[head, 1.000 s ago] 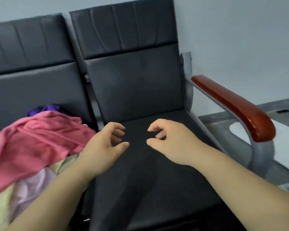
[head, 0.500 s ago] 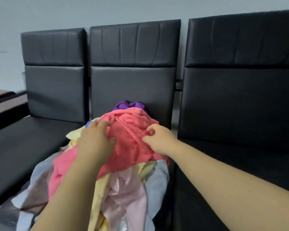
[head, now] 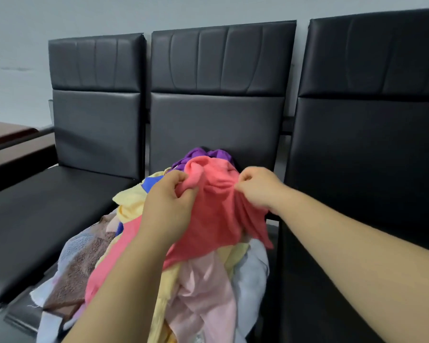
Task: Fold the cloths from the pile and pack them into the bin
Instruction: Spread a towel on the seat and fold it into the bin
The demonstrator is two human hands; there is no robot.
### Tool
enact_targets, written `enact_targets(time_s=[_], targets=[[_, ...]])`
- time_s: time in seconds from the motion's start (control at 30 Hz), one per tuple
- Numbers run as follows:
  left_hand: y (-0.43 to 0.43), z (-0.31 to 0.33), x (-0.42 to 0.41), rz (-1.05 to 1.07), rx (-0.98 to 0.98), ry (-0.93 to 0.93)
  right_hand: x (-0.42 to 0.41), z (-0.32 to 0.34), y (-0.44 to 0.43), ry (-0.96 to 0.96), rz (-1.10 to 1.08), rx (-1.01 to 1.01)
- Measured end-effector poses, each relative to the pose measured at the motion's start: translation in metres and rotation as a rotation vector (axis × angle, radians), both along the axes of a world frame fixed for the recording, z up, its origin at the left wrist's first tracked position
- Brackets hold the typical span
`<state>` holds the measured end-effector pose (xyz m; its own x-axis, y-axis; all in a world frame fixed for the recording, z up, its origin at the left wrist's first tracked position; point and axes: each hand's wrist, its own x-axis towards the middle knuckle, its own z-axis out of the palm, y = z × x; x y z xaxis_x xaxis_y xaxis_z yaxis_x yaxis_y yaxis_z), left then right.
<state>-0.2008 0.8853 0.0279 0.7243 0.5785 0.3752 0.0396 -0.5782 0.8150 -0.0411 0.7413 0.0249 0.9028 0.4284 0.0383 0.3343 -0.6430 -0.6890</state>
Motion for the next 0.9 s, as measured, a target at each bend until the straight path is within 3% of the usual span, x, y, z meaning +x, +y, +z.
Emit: enact_targets(time_s=[0.03, 0.13, 0.2, 0.33, 0.53, 0.67, 0.73, 0.8, 0.83, 0.9], targets=[[-0.005, 0.002, -0.001, -0.052, -0.074, -0.026, -0.005, 0.012, -0.011, 0.053, 0.011, 0.142], [-0.031, 0.015, -0.004, -0.306, -0.453, -0.084, -0.028, 0.048, -0.051, 0.483, 0.123, 0.564], [-0.055, 0.027, -0.005, -0.477, -0.664, -0.127, -0.048, 0.071, -0.081, 0.6, 0.199, 0.7], [-0.106, 0.037, -0.001, -0.695, -0.843, -0.144, -0.077, 0.083, -0.135, 0.588, 0.231, 0.787], [-0.188, 0.026, 0.009, -0.988, -1.041, -0.069, -0.086, 0.061, -0.229, 0.609, 0.014, 1.031], [-0.231, -0.004, 0.023, -0.874, -1.076, 0.072, -0.089, 0.03, -0.282, 0.602, -0.196, 1.064], [-0.242, -0.036, 0.03, -0.633, -0.892, 0.222, -0.095, 0.007, -0.305, 0.501, -0.35, 0.862], [-0.245, -0.065, 0.028, -0.434, -0.53, 0.392, -0.1, -0.027, -0.328, 0.317, -0.474, 0.351], [-0.247, -0.075, 0.024, -0.416, -0.346, 0.454, -0.103, -0.04, -0.336, 0.229, -0.49, 0.128], [-0.253, -0.089, 0.017, -0.528, -0.064, 0.521, -0.109, -0.054, -0.344, 0.143, -0.434, -0.076]])
